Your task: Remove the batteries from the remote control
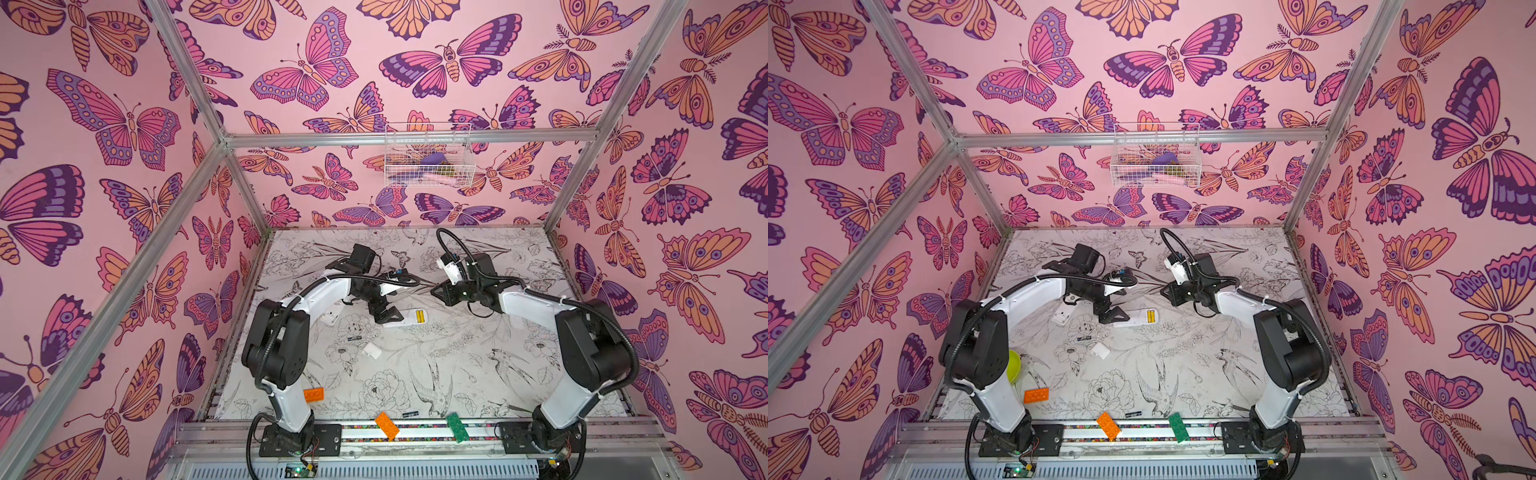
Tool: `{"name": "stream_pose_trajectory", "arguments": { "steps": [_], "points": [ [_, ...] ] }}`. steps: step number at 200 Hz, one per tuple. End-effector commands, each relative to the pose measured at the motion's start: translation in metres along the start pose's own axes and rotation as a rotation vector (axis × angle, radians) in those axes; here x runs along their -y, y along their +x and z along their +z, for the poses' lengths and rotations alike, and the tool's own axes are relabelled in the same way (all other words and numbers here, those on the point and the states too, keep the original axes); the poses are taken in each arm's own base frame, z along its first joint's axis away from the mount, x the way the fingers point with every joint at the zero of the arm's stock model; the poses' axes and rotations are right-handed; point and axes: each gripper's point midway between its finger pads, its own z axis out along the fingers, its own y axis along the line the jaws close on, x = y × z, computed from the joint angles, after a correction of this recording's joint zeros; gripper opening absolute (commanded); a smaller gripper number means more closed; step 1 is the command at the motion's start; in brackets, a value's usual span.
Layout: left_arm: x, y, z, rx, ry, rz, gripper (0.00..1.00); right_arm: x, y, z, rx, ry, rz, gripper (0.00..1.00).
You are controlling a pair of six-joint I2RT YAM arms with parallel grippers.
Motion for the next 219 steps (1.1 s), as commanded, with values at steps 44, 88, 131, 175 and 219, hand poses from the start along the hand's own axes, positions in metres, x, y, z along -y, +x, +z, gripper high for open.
{"name": "stream_pose_trajectory", "arguments": {
  "steps": [44,88,131,175,219],
  "points": [
    [0.006,0.015,0.037,-0.112,0.052,0.228,1.00,-0.016,0.029,-0.007,-0.091,-0.087,0.001,0.00],
    [0.007,0.014,0.055,-0.138,0.080,0.333,1.00,-0.024,0.050,-0.022,-0.129,-0.095,0.015,0.00],
    [0.011,0.014,0.071,-0.148,0.118,0.417,1.00,-0.026,0.053,-0.035,-0.120,-0.070,0.024,0.00],
    [0.028,0.015,0.076,-0.117,0.221,0.467,1.00,-0.031,0.046,-0.055,-0.088,-0.056,0.081,0.00],
    [0.023,0.017,0.091,-0.107,0.246,0.428,1.00,-0.032,0.058,-0.066,-0.083,-0.039,0.119,0.00]
  ]
}}
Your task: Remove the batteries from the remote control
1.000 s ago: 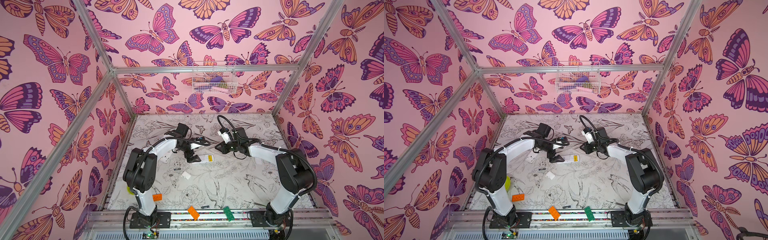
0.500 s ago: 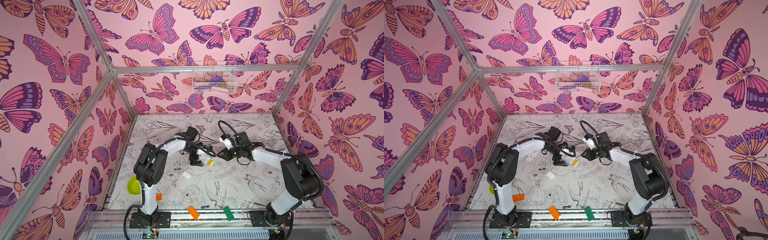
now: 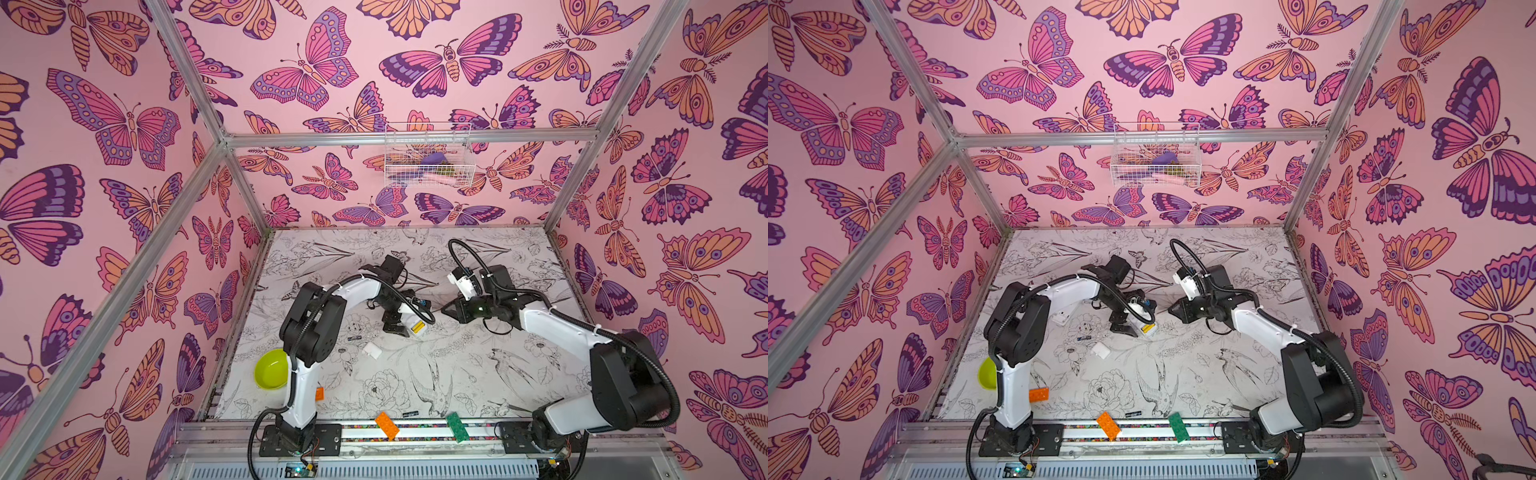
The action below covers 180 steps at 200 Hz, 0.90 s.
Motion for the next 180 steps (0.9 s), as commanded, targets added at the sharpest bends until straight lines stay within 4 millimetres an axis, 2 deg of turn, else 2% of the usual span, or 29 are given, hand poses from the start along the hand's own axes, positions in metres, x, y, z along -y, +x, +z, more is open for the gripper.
{"name": "stream_pose_trajectory", "arguments": {
  "steps": [1,37,72,122,141,163,180],
  "points": [
    [0.009,-0.002,0.011,0.040,0.067,-0.010,1.00,0.004,0.015,-0.004,-0.023,0.017,0.042,0.00],
    [0.015,0.006,0.023,0.012,0.093,0.010,0.98,0.002,0.028,-0.007,-0.030,0.011,0.053,0.00],
    [0.025,0.019,0.022,-0.047,0.099,0.020,0.87,-0.001,0.030,-0.016,-0.018,0.018,0.053,0.00],
    [0.049,0.012,0.027,-0.032,0.140,0.026,0.75,-0.004,0.031,-0.021,-0.002,-0.002,0.030,0.00],
    [0.056,0.013,0.033,-0.039,0.147,0.040,0.75,-0.004,0.032,-0.022,0.004,0.002,-0.003,0.00],
    [0.054,0.007,0.034,-0.020,0.141,0.022,0.75,-0.007,0.031,-0.023,0.031,-0.012,-0.035,0.00],
    [0.053,0.004,0.037,-0.012,0.138,0.031,0.79,-0.010,0.034,-0.022,0.030,-0.030,-0.052,0.00]
  ]
}}
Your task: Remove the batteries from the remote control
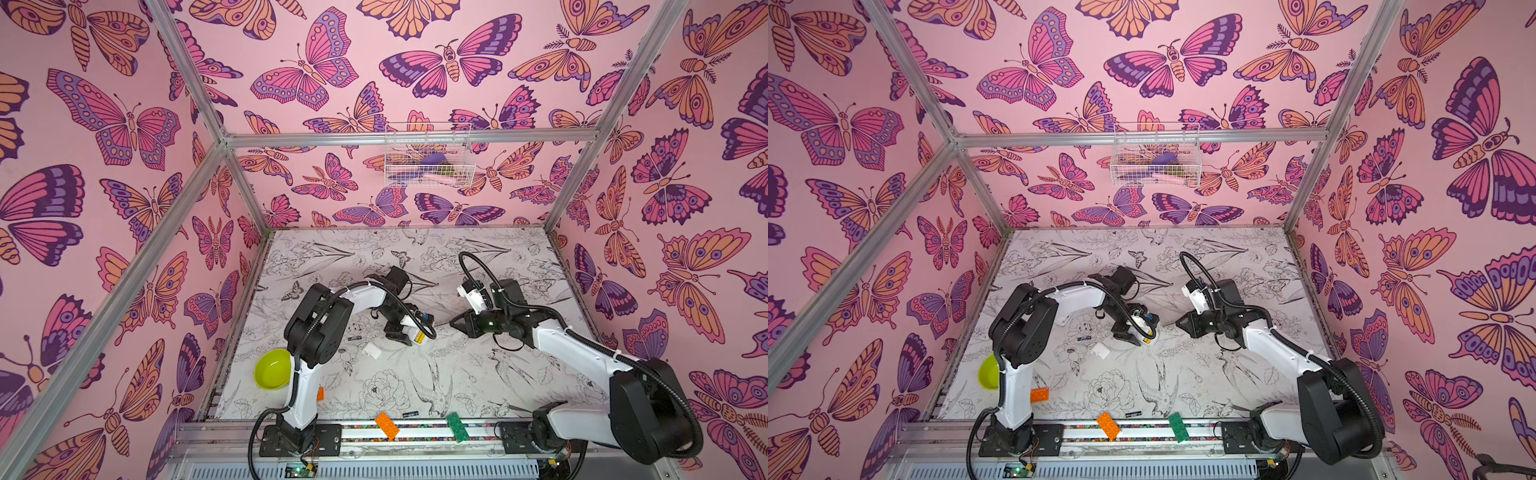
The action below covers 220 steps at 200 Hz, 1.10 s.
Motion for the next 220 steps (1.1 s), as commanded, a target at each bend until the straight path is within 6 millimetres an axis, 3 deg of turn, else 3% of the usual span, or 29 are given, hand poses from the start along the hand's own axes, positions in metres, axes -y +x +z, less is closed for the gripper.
{"name": "stream_pose_trajectory", "arguments": {
  "steps": [1,41,91,126,161,220],
  "points": [
    [0.020,0.005,0.014,-0.006,0.067,-0.034,0.79,-0.009,-0.005,-0.003,0.032,-0.043,-0.075,0.00],
    [0.017,0.006,0.021,-0.021,0.057,-0.009,0.79,-0.013,-0.004,-0.003,0.052,-0.061,-0.092,0.00],
    [0.017,0.011,0.023,-0.039,0.047,-0.008,0.64,-0.018,0.003,0.007,0.048,-0.079,-0.101,0.00],
    [0.017,0.007,0.020,-0.028,0.042,-0.022,0.62,-0.017,-0.004,0.015,0.076,-0.100,-0.056,0.00],
    [0.017,0.006,0.021,-0.023,0.033,-0.003,0.72,-0.007,-0.009,0.024,0.100,-0.079,-0.046,0.00],
    [0.016,0.009,0.022,-0.049,0.030,-0.017,0.64,-0.006,-0.003,0.037,0.114,-0.087,-0.044,0.00]
  ]
}}
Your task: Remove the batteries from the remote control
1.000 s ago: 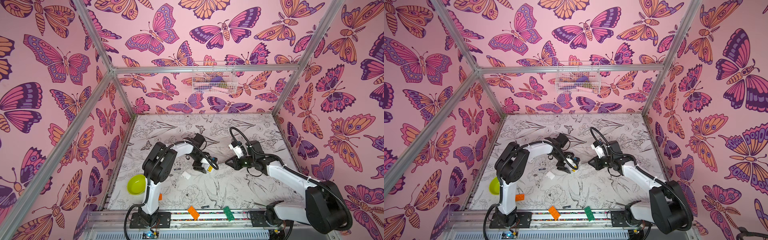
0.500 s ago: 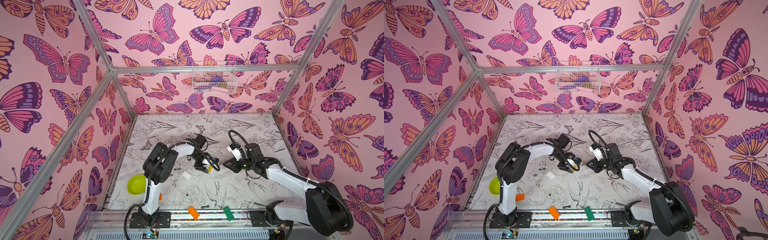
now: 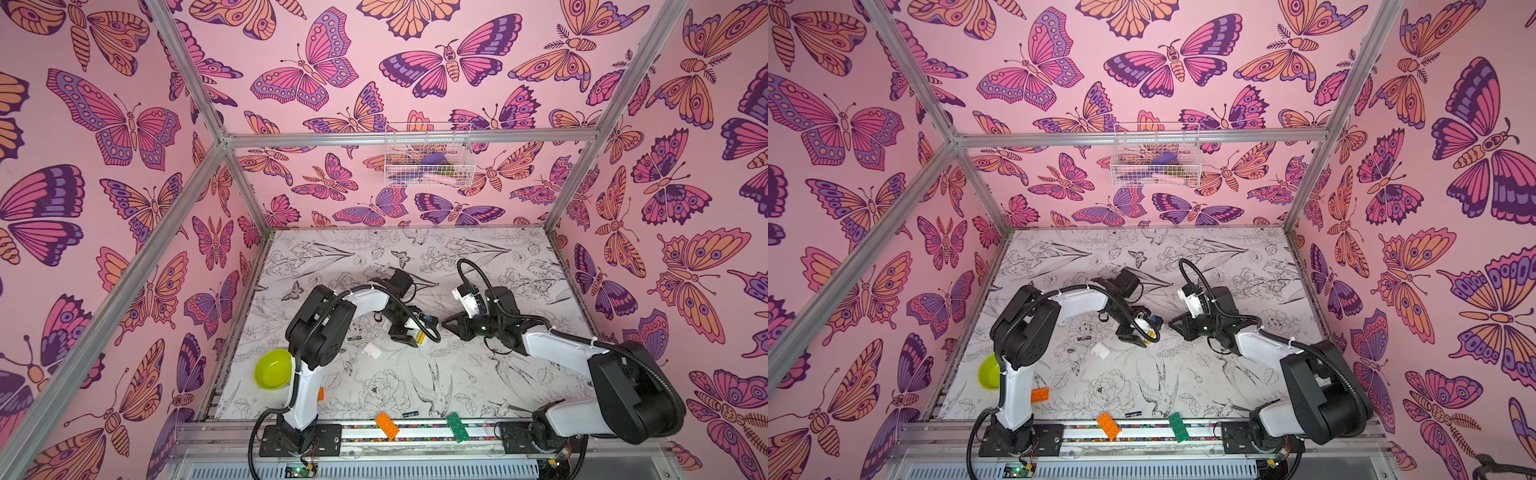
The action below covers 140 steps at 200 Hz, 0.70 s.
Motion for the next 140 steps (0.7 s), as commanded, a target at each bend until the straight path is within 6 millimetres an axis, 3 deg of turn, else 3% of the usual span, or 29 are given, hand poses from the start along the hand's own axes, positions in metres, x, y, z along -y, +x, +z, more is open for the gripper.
{"name": "stream_pose_trajectory", "arguments": {
  "steps": [1,61,100,140],
  "points": [
    [0.016,0.022,0.012,-0.084,0.040,-0.022,0.63,-0.007,-0.004,0.005,0.028,-0.020,-0.040,0.00],
    [0.017,0.022,0.017,-0.090,0.049,-0.013,0.64,-0.008,0.003,0.006,0.029,-0.025,-0.039,0.00],
    [0.015,0.020,0.018,-0.086,0.046,-0.022,0.55,-0.015,0.002,-0.002,0.044,-0.038,-0.060,0.00],
    [0.016,0.020,0.017,-0.090,0.046,-0.028,0.53,-0.018,-0.003,-0.011,0.071,-0.024,-0.050,0.00]
  ]
}}
